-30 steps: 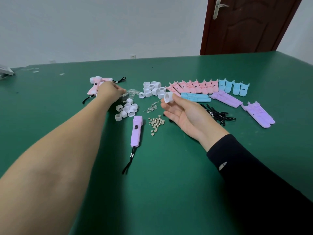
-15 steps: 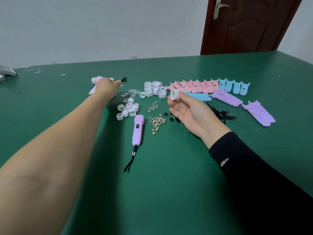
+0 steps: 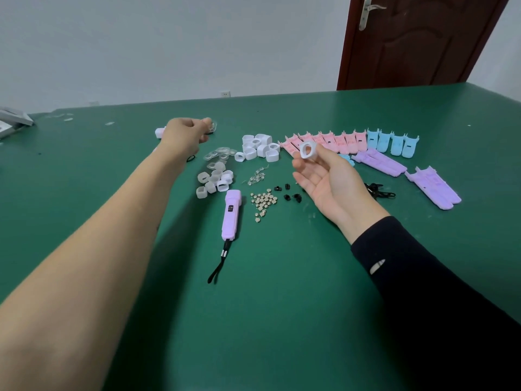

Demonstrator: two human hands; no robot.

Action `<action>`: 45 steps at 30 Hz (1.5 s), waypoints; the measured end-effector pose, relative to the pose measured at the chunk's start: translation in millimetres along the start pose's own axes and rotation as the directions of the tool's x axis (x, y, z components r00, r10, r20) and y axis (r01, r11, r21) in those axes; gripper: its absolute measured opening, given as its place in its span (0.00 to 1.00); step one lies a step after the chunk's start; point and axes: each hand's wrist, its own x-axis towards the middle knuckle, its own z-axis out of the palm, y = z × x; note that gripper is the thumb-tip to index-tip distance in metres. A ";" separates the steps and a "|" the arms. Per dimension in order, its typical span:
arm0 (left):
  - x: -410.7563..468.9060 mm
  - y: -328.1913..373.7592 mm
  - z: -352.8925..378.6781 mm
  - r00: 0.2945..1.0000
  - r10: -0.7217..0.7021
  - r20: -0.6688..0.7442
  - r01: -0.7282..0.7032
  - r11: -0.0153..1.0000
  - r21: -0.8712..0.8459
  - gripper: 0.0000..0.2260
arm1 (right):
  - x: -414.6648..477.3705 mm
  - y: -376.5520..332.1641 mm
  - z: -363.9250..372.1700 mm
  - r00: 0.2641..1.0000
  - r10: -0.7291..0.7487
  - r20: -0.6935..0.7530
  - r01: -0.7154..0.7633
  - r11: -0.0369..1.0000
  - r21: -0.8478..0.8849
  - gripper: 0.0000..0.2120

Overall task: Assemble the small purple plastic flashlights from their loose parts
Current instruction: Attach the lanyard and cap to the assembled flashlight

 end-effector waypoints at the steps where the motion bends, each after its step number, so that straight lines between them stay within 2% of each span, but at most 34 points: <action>1: -5.1 2.1 -0.7 1.000 0.017 0.017 -0.016 0.999 -0.043 0.09 | -0.2 0.4 0.0 1.000 0.000 -0.004 0.000 1.000 0.002 0.07; 5: -28.0 12.6 -0.4 0.996 0.052 0.070 -0.038 0.983 -0.182 0.07 | -1.7 2.3 1.7 1.000 0.012 0.005 -0.012 1.000 -0.011 0.09; 11: -60.3 28.7 3.8 0.974 0.120 0.192 -0.060 0.954 -0.294 0.05 | -4.5 2.3 5.4 0.999 0.036 0.017 -0.035 0.999 -0.013 0.11; 18: -84.1 40.2 13.1 0.951 0.106 0.289 -0.016 0.955 -0.298 0.06 | -9.5 1.6 10.1 0.998 0.051 0.021 -0.051 0.998 -0.022 0.10; 26: -102.2 43.8 19.9 0.960 0.063 0.272 0.030 0.944 -0.328 0.03 | -9.2 3.5 12.2 0.994 0.082 0.074 -0.080 0.996 -0.039 0.09; 30: -108.3 43.7 23.7 0.967 0.076 0.245 0.013 0.939 -0.343 0.03 | -10.4 6.1 14.6 0.983 0.031 0.179 -0.018 0.997 -0.071 0.09; 37: -115.9 41.9 26.9 0.959 0.074 0.272 0.035 0.927 -0.374 0.04 | -20.7 8.1 22.2 0.961 -0.120 0.249 0.202 0.919 -0.339 0.16; 45: -118.9 41.3 25.3 0.960 0.077 0.269 0.026 0.933 -0.360 0.03 | -23.9 8.3 25.7 0.964 -0.102 0.247 0.187 0.918 -0.350 0.17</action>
